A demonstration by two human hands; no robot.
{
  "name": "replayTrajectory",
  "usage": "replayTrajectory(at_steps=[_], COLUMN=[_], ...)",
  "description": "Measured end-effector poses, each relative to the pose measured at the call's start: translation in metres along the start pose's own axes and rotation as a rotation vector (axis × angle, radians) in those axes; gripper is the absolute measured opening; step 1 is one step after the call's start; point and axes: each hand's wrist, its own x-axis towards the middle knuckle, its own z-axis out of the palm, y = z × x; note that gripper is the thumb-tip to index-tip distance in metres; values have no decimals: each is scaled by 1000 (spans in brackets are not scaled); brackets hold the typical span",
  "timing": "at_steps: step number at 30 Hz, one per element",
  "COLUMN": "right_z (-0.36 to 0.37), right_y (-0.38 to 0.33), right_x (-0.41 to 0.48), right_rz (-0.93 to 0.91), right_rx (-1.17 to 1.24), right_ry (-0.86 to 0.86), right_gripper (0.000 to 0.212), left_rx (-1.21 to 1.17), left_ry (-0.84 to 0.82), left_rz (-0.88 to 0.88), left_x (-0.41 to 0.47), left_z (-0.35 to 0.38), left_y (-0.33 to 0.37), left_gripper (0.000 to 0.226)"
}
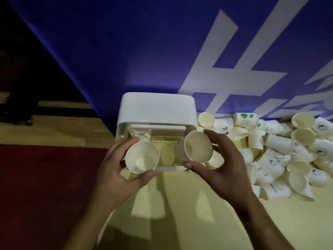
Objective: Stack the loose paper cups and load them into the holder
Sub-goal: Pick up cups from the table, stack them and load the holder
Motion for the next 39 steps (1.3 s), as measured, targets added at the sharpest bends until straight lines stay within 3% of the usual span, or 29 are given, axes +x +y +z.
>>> replayTrajectory(at_steps=[5,15,21,27,39], right_z=[37,56,51,56,119], right_y=[-12,-4,6,12,4], right_x=[1,4,-1,-2,17], right_rz=[-45,-16,35,87,40], right_rx=[3,-36,-59,-45,19], right_ry=[-83,-120,-126,-114,-118], right_gripper=[69,71,74,78,77], left_rx=[179,81,198,355,302], left_ry=[50,85,18,-68,-144], left_rz=[-4,-52,-48,-118,-192], left_x=[-3,12,21,30,37], left_z=[-29,-9,7,20,21], left_y=[-24,-69,-90,-114,-121], left_gripper=[72,75,71,82,98])
